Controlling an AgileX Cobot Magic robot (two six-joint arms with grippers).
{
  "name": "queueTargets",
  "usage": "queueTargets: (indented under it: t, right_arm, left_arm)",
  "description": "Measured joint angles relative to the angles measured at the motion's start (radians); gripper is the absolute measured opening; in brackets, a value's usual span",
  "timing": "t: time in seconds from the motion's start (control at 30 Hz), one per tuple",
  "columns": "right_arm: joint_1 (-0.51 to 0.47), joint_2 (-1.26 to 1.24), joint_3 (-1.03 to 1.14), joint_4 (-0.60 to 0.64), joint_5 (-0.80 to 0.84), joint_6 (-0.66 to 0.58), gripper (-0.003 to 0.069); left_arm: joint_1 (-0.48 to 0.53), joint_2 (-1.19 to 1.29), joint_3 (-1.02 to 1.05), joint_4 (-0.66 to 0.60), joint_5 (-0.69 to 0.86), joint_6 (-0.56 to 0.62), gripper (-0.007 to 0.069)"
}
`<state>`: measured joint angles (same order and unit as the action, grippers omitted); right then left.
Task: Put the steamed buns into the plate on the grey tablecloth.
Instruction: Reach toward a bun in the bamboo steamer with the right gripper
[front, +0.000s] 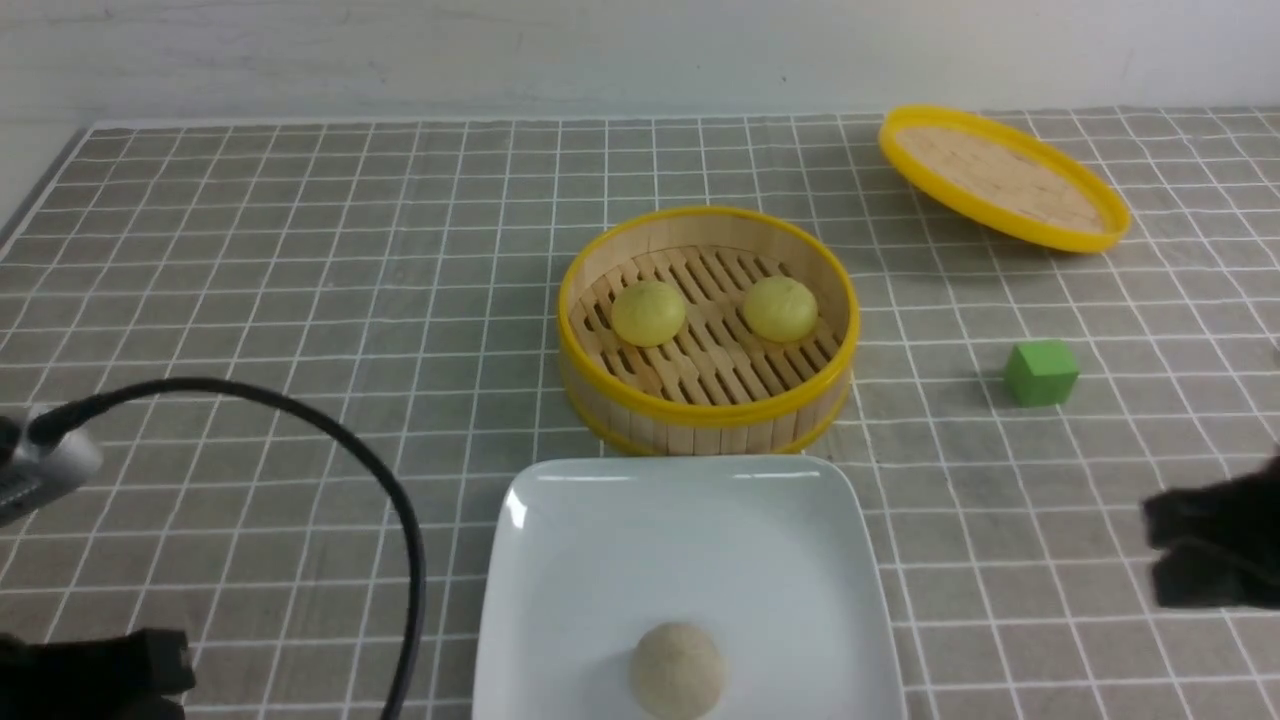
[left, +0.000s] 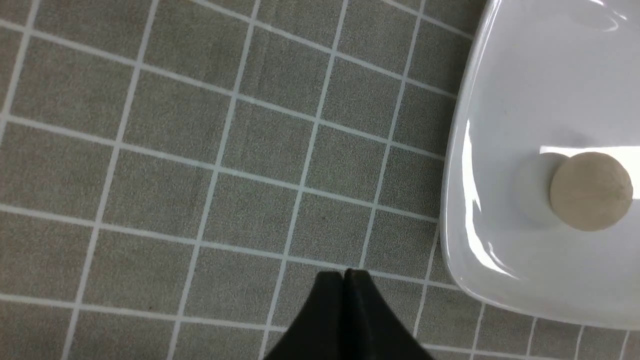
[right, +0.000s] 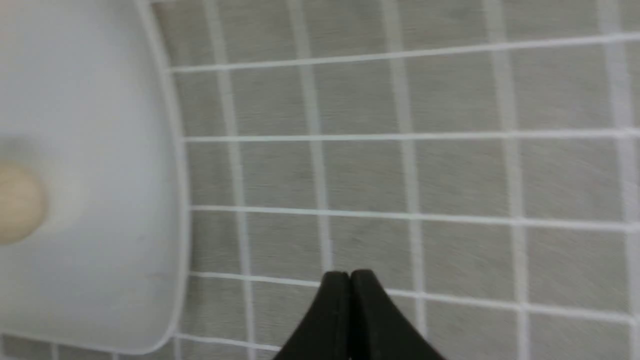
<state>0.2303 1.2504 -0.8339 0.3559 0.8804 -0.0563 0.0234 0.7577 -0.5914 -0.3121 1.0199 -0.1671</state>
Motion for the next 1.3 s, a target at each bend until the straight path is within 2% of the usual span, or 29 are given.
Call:
queueTargets:
  t: [0.1, 0.17, 0.2, 0.27, 0.3, 0.4, 0.43, 0.7, 0.97, 1.03, 1.13, 1.17, 1.2, 1.23, 1.3]
  right_arm:
    - [0.073, 0.183, -0.147, 0.062, 0.001, -0.082, 0.0067]
    - [0.098, 0.241, -0.206, 0.062, 0.006, -0.089, 0.0097]
    - [0.126, 0.337, -0.320, 0.045, 0.018, -0.090, 0.0144]
    - [0.144, 0.394, -0.400, 0.026, 0.029, -0.086, 0.0169]
    - [0.164, 0.471, -0.522, -0.022, 0.048, -0.061, 0.0212]
    - [0.174, 0.546, -0.655, -0.076, 0.068, -0.032, 0.0243]
    - [0.176, 0.609, -0.768, -0.110, 0.080, -0.016, 0.0260]
    - [0.175, 0.900, -1.136, -0.166, 0.094, 0.015, 0.0302]
    - [0.173, 1.035, -1.249, -0.228, 0.084, 0.016, 0.0306]
    - [0.173, 1.044, -1.251, -0.237, 0.079, 0.016, 0.0297]
    - [0.173, 1.047, -1.253, -0.239, 0.079, 0.015, 0.0235]
    - [0.173, 1.047, -1.254, -0.240, 0.081, 0.014, 0.0153]
    - [0.173, 1.047, -1.254, -0.241, 0.082, 0.014, 0.0141]
    - [0.173, 1.046, -1.255, -0.242, 0.096, 0.007, 0.0046]
    - [0.172, 1.034, -1.255, -0.242, 0.120, 0.003, 0.0010]
  left_arm:
    - [0.000, 0.036, 0.000, -0.001, -0.015, 0.005, 0.0002]
    - [0.000, 0.043, 0.000, -0.001, -0.018, 0.005, 0.0004]
    - [0.000, 0.045, 0.000, -0.003, -0.022, 0.005, 0.0006]
    - [0.000, 0.045, 0.000, -0.003, -0.022, 0.005, 0.0009]
    - [0.000, 0.044, 0.000, -0.003, -0.022, 0.005, 0.0015]
    - [0.000, 0.044, 0.000, -0.004, -0.022, 0.005, 0.0022]
    - [0.000, 0.044, -0.001, -0.004, -0.022, 0.005, 0.0031]
    - [0.000, 0.044, -0.001, -0.003, -0.022, 0.005, 0.0055]
    - [0.000, 0.044, -0.001, -0.001, -0.022, 0.008, 0.0071]
    - [0.000, 0.044, -0.001, -0.001, -0.022, 0.008, 0.0072]
    - [0.000, 0.044, -0.001, -0.001, -0.022, 0.008, 0.0073]
    - [0.000, 0.044, -0.001, -0.001, -0.022, 0.008, 0.0075]
    - [0.000, 0.044, -0.001, -0.001, -0.022, 0.008, 0.0076]
    - [0.000, 0.044, -0.001, -0.001, -0.022, 0.008, 0.0078]
    - [0.000, 0.044, -0.001, -0.001, -0.022, 0.008, 0.0083]
